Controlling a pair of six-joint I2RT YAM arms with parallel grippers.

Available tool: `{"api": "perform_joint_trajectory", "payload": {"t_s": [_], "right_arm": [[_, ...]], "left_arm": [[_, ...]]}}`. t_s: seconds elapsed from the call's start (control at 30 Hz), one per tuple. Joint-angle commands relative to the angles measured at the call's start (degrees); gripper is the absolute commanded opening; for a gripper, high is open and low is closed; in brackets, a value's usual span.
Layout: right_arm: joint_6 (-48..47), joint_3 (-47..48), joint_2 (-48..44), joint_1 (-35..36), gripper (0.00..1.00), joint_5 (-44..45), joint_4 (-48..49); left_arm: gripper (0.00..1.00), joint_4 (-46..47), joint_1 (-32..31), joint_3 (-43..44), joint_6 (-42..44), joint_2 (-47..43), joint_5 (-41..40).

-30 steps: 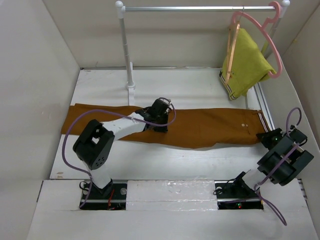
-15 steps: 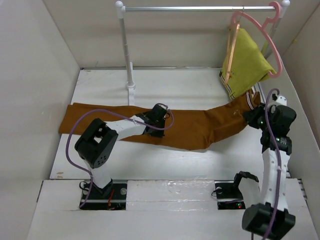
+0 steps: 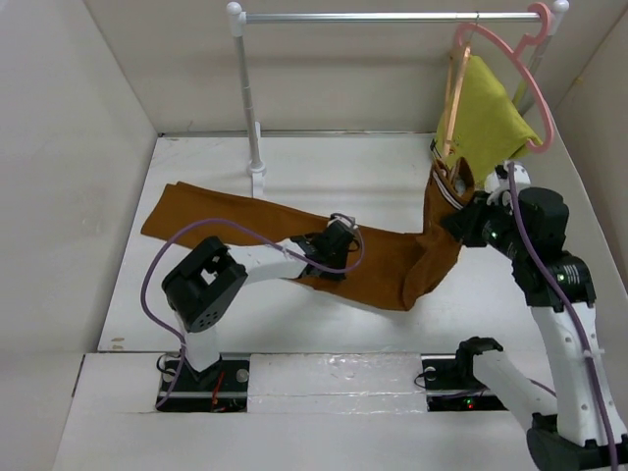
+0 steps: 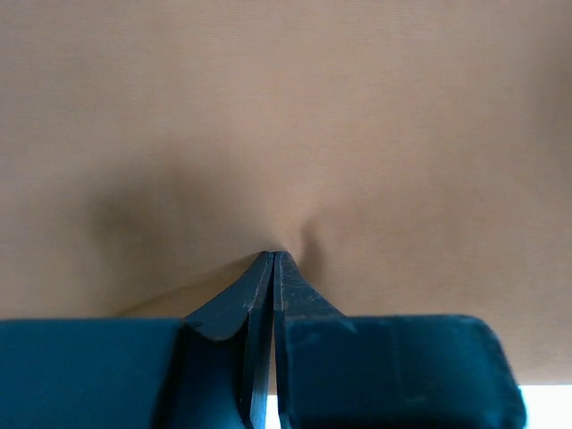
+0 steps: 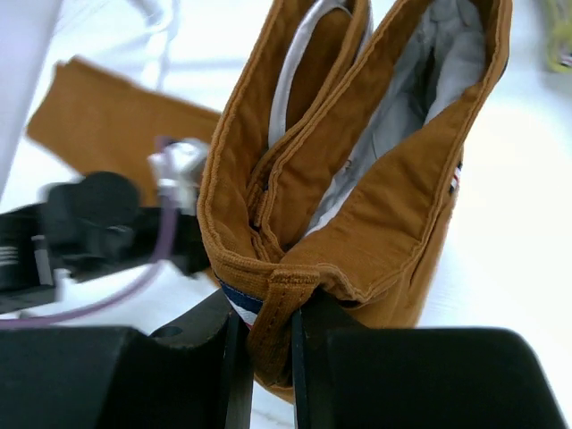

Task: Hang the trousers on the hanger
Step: Fold the trousers at the center of the board.

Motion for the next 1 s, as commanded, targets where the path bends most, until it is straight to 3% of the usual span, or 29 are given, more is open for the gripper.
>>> {"api": "perform_joint_trajectory", "payload": {"t_s": [0.0, 0.27, 0.43, 0.63, 0.83, 0.97], "right_arm": [[0.93, 8.73, 3.30, 6.63, 0.00, -4.33, 5.86], [-0.64, 21.90, 10.57, 16.99, 0.00, -2.40, 12.19], [-1.70, 28.14, 14.89, 20.42, 0.00, -3.02, 14.65], [-3.11, 27.72, 18.50, 20.43, 0.00, -3.81, 16.58], [-3.99, 26.83, 20.17, 20.95, 0.00, -3.02, 18.17], [-4.69, 27.62, 22.01, 22.71, 0.00, -1.00, 18.52]], "left_arm": [[0.00, -3.34, -6.18, 2.36, -6.43, 6.46, 0.68], [0.00, -7.38, -16.73, 16.85, -12.48, 19.18, -0.64], [0.00, -3.79, -18.05, 17.40, -17.66, 21.67, 1.91], [0.00, -4.30, -18.05, 10.47, -21.01, 8.77, -7.74], [0.25, -10.44, -18.05, -1.06, -23.65, -14.17, -25.14], [0.33, -19.29, -18.06, -4.31, -26.98, -26.99, -35.60]]}}
